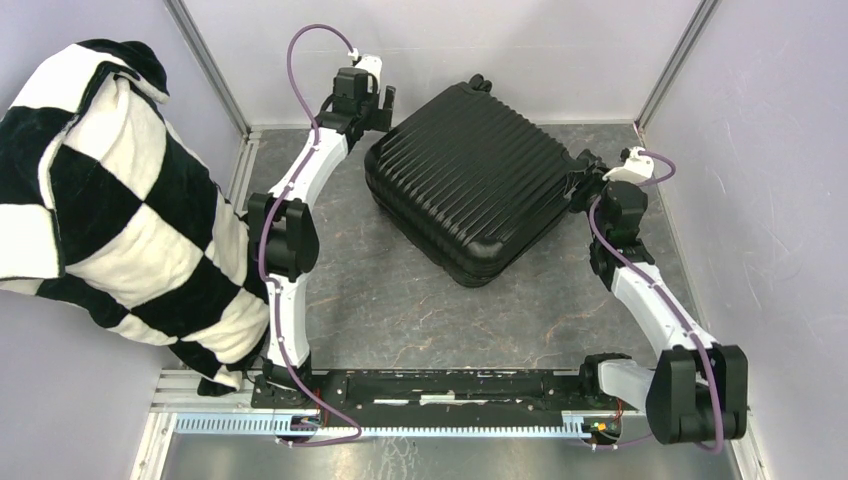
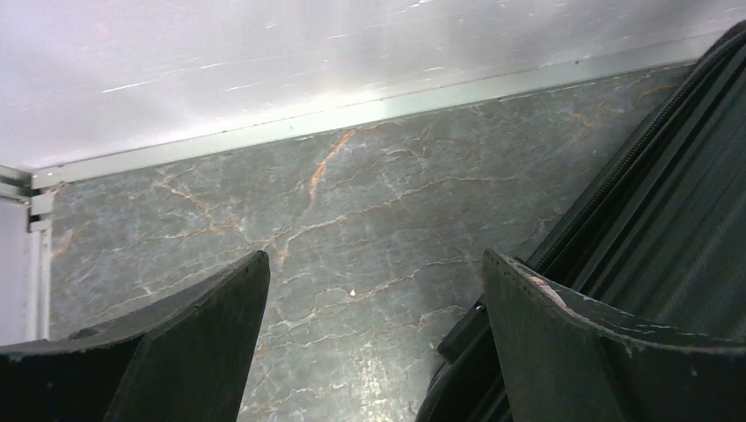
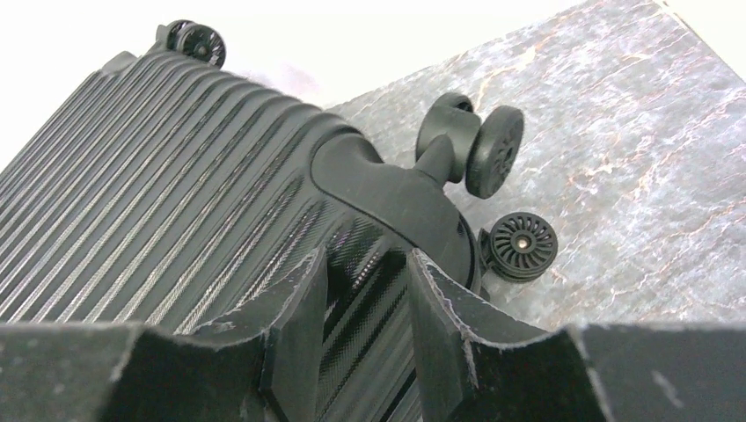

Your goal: Pack the luggage

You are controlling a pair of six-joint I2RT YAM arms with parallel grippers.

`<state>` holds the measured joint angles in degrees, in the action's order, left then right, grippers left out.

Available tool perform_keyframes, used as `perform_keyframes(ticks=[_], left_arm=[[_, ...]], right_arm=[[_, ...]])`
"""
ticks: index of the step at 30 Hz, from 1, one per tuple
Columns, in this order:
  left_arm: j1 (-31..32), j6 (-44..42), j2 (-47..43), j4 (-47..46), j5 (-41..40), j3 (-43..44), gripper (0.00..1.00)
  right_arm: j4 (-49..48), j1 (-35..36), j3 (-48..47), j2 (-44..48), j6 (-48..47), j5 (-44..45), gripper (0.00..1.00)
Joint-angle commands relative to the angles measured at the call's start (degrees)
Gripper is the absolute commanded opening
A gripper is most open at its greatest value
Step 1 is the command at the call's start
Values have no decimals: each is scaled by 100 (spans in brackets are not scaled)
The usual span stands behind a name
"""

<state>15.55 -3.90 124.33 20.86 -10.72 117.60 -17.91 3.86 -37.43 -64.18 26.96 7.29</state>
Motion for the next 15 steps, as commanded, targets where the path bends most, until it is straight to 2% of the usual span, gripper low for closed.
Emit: perform_keyframes(ticks=[1,3,7,9,11,13,15], left_arm=[[18,229,183,-22,923,-116,96],[18,175,54,-84,1458,-434,95],[18,-150,-379,-286,2587,-1297,93],[14,-306,-624,-399,3042,-1764,92],[18,-457,-874,-492,3294,-2196,91],[17,-601,-1082,-520,3327,-2575,91],[10,-735,-1304,-540,3256,-2826,91]], right_arm=[[608,-295,-58,-769,-123,556,43],[623,-350,-251,-1033,-155,388,42],[345,-353,-553,-1443,-141,-666,40],[76,-346,-510,-1514,88,-1226,38],[-429,-650,-207,-1358,536,-1626,38],[-668,-900,112,-956,789,-1545,38],[-403,-1122,241,-528,753,-968,39]])
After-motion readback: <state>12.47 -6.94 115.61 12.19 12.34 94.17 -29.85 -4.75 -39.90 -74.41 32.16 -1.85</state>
